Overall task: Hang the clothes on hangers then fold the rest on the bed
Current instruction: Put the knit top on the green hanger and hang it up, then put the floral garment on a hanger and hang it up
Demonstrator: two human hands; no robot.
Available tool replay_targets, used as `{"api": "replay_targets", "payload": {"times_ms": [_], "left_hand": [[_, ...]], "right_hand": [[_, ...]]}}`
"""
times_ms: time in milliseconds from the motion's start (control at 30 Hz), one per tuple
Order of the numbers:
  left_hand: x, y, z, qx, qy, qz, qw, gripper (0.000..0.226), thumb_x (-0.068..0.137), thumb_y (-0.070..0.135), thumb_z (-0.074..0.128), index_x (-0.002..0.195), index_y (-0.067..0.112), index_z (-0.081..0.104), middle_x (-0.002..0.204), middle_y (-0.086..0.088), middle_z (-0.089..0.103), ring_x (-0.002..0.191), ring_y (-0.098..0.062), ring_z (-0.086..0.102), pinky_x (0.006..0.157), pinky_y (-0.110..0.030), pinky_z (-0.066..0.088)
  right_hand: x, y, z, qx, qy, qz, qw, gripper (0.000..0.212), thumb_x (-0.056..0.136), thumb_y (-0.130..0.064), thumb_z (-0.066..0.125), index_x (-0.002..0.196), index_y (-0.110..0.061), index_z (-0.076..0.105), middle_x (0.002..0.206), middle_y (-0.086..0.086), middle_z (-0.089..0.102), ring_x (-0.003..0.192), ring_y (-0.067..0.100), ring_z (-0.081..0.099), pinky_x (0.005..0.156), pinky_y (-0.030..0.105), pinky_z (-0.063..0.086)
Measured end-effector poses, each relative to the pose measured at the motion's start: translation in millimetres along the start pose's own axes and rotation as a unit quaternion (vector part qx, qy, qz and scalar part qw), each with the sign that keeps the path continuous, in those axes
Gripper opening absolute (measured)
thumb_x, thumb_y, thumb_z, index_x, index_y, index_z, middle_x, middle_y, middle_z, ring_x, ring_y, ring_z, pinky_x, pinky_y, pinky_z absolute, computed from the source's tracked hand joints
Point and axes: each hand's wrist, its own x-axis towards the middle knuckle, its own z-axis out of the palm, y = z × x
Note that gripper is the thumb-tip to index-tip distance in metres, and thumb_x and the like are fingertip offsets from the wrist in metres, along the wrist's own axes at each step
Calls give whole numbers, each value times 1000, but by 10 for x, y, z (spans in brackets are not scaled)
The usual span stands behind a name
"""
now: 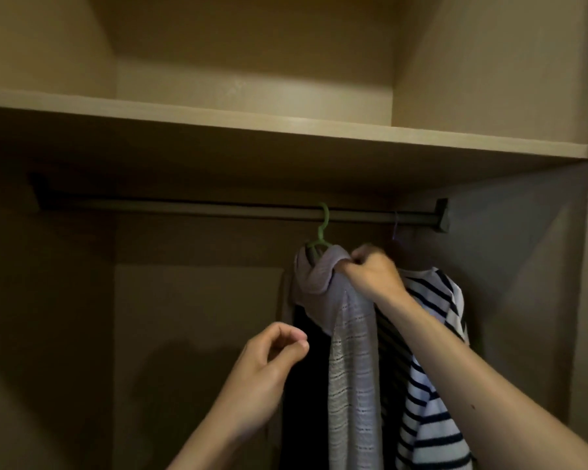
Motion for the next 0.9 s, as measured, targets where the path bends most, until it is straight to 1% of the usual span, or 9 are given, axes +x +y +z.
{"api": "replay_targets", "payload": {"times_ms": [133, 233, 333, 433, 500, 633, 733, 833, 900], "left_hand": [[-185, 0, -32, -21, 48, -36, 998, 13, 98, 13, 57, 101, 6, 67, 92, -6, 66, 84, -9, 58, 67, -15, 43], [-378, -20, -27, -23, 78, -59, 995, 13, 99, 16, 56, 101, 12, 68, 96, -6, 69, 90, -12, 61, 71, -20, 43], [-609, -53, -49, -23, 111, -66, 991, 10, 99, 20, 59, 98, 15, 69, 96, -4, 71, 90, -11, 64, 73, -22, 44], [-931, -20, -124, -36, 156, -75, 984, 26, 82, 38, 61, 96, 17, 69, 94, 1, 72, 87, -8, 65, 75, -26, 45], [-1219, 14, -184, -49, 202, -78, 975, 28, 78, 38, 58, 94, 17, 68, 91, 4, 71, 85, -9, 64, 74, -27, 44], [-1953, 57, -326, -25, 305, -89, 948, 23, 80, 34, 58, 92, 18, 68, 89, 4, 71, 84, -9, 64, 71, -24, 44], [-2586, 147, -491, 7, 389, -100, 916, 10, 92, 27, 63, 91, 19, 68, 89, 2, 71, 85, -10, 64, 72, -23, 45], [-3163, 293, -662, 28, 489, -112, 865, 12, 99, 13, 56, 96, 12, 68, 89, 2, 71, 84, -11, 64, 75, -28, 45], [-3477, 407, -729, 53, 537, -110, 834, 10, 97, 18, 60, 97, 11, 68, 89, 1, 72, 84, -11, 64, 75, -27, 46]], "right_hand": [[-422, -30, -5, 136, 123, -147, 972, 25, 89, -22, 72, 109, -22, 58, 104, -1, 55, 96, 14, 56, 80, 27, 45], [-747, -38, 99, 233, 123, -200, 944, 20, 87, -17, 71, 102, -23, 59, 99, 0, 59, 90, 13, 58, 80, 24, 47], [-1049, -22, 323, 313, 49, -205, 926, 19, 84, -15, 73, 98, -22, 61, 92, 1, 63, 82, 12, 60, 72, 18, 47], [-1361, -10, 606, 352, -38, -186, 917, 20, 83, -14, 73, 97, -23, 62, 90, -2, 63, 79, 11, 60, 72, 19, 47], [-1605, -29, 824, 383, -98, -172, 902, 20, 80, -14, 72, 96, -22, 62, 88, -4, 63, 75, 7, 58, 72, 20, 47], [-2247, -175, 1284, 424, -237, -148, 862, 17, 74, -24, 70, 90, -25, 63, 83, -4, 64, 73, 11, 60, 72, 31, 51], [-2870, -314, 1544, 435, -345, -138, 820, 17, 78, -20, 72, 92, -26, 63, 87, 0, 65, 79, 17, 64, 75, 37, 52], [-3522, -488, 1691, 437, -439, -133, 774, 18, 86, -11, 73, 97, -23, 64, 94, 6, 67, 86, 23, 67, 76, 37, 54], [-3930, -650, 1737, 437, -483, -128, 748, 16, 89, -7, 71, 100, -18, 64, 99, 11, 68, 89, 27, 68, 79, 39, 56]]}}
